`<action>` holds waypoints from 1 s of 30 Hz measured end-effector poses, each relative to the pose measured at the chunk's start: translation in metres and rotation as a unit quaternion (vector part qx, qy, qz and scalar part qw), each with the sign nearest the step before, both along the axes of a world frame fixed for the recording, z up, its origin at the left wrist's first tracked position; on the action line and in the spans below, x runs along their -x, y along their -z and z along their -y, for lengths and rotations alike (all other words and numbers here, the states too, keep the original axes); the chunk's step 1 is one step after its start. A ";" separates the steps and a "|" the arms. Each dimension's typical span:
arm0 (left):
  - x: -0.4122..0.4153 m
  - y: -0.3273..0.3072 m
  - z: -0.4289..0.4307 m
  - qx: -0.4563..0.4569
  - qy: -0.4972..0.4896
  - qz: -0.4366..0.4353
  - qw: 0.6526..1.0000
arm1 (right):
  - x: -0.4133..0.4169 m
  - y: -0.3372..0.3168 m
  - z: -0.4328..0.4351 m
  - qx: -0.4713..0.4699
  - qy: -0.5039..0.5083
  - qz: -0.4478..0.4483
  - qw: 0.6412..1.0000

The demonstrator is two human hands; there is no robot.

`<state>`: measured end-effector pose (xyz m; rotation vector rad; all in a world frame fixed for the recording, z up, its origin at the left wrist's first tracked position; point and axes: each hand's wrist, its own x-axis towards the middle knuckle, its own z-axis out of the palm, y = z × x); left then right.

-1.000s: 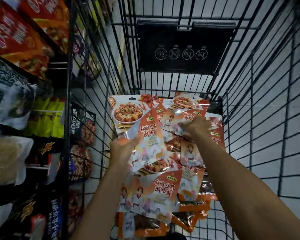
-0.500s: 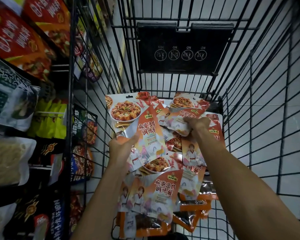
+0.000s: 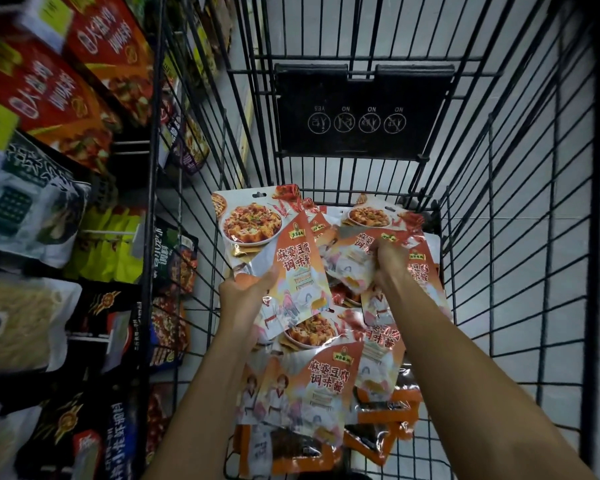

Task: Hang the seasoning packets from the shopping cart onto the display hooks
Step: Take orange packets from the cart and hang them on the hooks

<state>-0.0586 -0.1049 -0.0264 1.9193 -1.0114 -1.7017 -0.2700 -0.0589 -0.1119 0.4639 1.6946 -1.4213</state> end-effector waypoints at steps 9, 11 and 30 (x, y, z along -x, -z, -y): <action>-0.007 -0.056 -0.014 0.010 0.027 -0.008 1.000 | -0.022 -0.063 -0.049 -0.007 -0.052 -0.025 0.998; -0.010 -0.072 -0.018 0.013 0.024 -0.021 0.999 | -0.024 -0.085 -0.059 0.017 -0.053 -0.031 0.998; -0.112 -0.282 -0.090 0.242 -0.077 -0.105 0.961 | -0.074 -0.345 -0.147 0.222 -0.333 -0.149 0.904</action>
